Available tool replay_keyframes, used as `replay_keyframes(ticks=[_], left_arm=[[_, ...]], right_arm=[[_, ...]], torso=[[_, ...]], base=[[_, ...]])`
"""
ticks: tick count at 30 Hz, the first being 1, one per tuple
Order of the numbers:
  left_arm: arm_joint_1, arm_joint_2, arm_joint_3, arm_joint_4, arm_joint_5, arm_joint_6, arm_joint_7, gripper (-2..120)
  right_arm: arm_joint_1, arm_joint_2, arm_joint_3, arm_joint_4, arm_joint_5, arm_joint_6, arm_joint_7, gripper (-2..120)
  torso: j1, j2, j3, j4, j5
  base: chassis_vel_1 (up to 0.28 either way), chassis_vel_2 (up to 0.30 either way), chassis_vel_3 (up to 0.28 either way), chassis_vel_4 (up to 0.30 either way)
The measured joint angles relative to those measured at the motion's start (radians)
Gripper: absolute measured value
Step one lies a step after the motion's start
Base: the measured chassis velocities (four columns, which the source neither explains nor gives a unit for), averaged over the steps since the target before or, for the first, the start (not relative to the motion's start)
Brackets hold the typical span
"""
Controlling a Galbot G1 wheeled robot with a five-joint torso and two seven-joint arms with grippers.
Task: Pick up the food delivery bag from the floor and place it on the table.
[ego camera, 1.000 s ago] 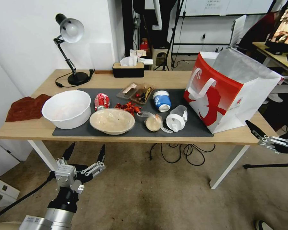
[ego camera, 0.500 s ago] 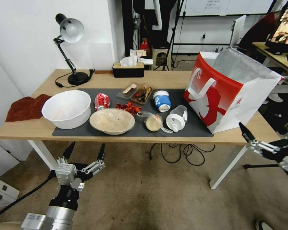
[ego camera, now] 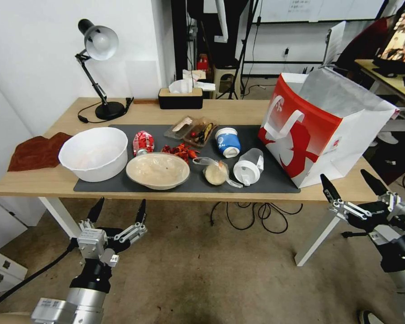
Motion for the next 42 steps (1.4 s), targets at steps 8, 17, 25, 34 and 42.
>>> replay_keyframes(ticks=[8,17,25,34,42], left_arm=[[-0.011,-0.001,0.004,0.000,0.001,0.001,0.000,100],[-0.013,0.004,0.010,0.006,0.008,0.002,0.006,100],[-0.013,0.003,0.017,0.016,0.029,0.001,0.021,100],[-0.017,-0.001,0.022,0.028,0.039,-0.002,0.026,100],[-0.026,-0.004,0.021,0.042,0.037,-0.005,0.022,100]], right_arm=[[-0.023,-0.002,-0.012,-0.021,-0.017,0.008,0.000,100],[-0.003,-0.036,-0.009,-0.142,-0.043,0.031,-0.003,100],[0.043,-0.085,-0.013,-0.262,-0.046,0.034,-0.006,100],[0.077,-0.081,-0.058,-0.317,-0.091,0.036,-0.012,100],[0.099,-0.061,-0.096,-0.334,-0.136,0.044,-0.014,100]], torso=[[0.000,0.000,0.000,0.0000,0.0002],[0.000,0.000,0.000,-0.0001,0.0001],[0.000,0.000,0.000,0.0000,0.0001],[0.000,0.000,0.000,-0.0001,0.0000],[0.000,0.000,0.000,0.0000,-0.0001]], base=[[0.000,0.000,0.000,0.000],[0.000,0.000,0.000,0.000],[0.000,0.000,0.000,0.000],[0.000,0.000,0.000,0.000],[0.000,0.000,0.000,0.000]])
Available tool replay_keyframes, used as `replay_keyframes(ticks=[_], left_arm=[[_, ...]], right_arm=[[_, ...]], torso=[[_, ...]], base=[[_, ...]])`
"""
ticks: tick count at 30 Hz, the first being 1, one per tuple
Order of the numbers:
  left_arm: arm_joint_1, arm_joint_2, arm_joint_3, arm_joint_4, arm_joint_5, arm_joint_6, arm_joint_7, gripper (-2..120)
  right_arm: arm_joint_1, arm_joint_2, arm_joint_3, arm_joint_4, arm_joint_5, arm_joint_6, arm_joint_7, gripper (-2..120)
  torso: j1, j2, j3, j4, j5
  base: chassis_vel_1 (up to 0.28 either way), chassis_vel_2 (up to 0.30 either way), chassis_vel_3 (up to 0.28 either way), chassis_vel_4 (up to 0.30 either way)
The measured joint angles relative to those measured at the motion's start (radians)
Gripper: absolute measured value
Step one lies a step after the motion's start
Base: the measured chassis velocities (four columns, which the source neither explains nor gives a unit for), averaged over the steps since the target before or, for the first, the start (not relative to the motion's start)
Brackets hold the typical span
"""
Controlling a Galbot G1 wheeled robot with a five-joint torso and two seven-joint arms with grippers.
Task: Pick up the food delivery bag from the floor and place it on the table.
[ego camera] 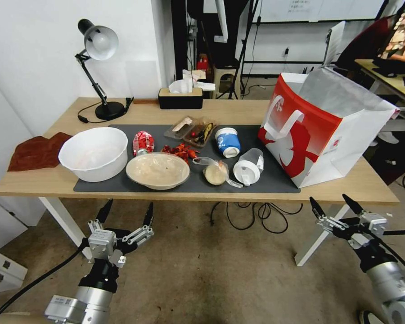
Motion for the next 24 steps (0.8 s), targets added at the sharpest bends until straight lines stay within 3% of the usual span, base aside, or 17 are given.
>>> replay_keyframes(ticks=[24], left_arm=[[-0.022,-0.014,0.015,0.013,-0.005,-0.001,-0.018,100]], right_arm=[[-0.024,0.113,-0.041,-0.007,-0.094,0.090,0.009,100]], torso=[[0.000,0.000,0.000,0.0000,0.0000]], base=[[0.000,0.000,0.000,0.000]])
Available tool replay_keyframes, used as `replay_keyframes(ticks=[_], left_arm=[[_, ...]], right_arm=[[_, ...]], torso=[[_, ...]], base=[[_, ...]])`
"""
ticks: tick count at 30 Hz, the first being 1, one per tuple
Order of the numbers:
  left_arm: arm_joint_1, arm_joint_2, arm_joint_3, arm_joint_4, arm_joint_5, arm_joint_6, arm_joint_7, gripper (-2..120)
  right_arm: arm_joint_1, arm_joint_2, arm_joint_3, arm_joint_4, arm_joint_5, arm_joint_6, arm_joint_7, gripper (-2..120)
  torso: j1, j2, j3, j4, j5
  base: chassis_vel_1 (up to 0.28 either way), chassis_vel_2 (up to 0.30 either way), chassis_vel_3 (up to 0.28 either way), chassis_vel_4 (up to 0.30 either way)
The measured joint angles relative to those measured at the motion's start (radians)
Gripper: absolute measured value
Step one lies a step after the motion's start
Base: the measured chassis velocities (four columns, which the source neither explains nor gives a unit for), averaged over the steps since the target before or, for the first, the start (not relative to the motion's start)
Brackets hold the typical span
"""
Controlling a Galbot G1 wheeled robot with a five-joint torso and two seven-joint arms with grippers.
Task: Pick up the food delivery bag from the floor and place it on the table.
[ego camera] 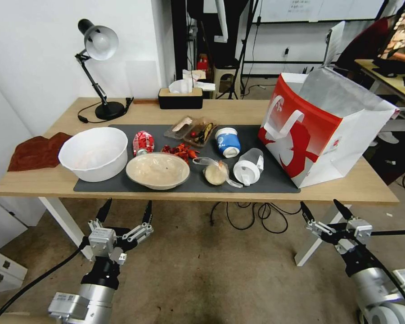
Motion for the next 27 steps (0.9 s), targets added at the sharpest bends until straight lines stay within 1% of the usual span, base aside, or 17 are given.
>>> replay_keyframes(ticks=[8,27], left_arm=[[0.001,0.004,0.002,-0.004,0.001,0.000,-0.002,100],[0.002,0.005,-0.001,-0.006,0.006,0.002,-0.002,100]], right_arm=[[-0.006,0.018,-0.006,0.000,-0.013,0.011,0.005,100],[-0.007,0.018,-0.005,0.000,-0.015,0.011,0.008,100]], torso=[[0.000,0.000,0.000,0.0000,0.0000],[0.000,0.000,0.000,0.0000,0.0001]], base=[[0.000,0.000,0.000,0.000],[0.000,0.000,0.000,0.000]])
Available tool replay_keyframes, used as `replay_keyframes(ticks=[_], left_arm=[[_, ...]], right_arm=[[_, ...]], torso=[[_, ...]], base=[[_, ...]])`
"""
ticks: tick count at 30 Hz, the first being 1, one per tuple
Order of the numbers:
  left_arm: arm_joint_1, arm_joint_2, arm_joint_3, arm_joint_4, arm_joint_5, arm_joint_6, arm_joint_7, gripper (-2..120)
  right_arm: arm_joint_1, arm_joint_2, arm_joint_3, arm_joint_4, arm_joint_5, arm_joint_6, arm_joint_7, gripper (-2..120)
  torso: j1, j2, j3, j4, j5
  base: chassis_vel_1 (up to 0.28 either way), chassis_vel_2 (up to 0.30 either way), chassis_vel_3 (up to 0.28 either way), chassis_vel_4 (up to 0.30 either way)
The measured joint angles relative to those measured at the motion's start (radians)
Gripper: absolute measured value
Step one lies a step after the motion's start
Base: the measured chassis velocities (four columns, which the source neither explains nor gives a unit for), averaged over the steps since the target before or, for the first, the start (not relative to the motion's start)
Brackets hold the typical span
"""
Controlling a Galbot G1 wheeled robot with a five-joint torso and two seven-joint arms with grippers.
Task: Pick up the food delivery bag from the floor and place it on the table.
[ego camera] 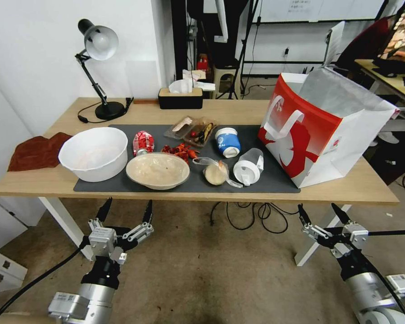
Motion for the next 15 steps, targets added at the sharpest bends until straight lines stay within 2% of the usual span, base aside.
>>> replay_keyframes(ticks=[15], left_arm=[[0.000,0.000,0.000,0.000,0.001,0.001,0.000,100]], right_arm=[[0.000,-0.001,0.000,0.001,0.000,0.000,0.000,100]], torso=[[0.000,0.000,0.000,0.0000,0.0000]], base=[[0.000,0.000,0.000,0.000]])
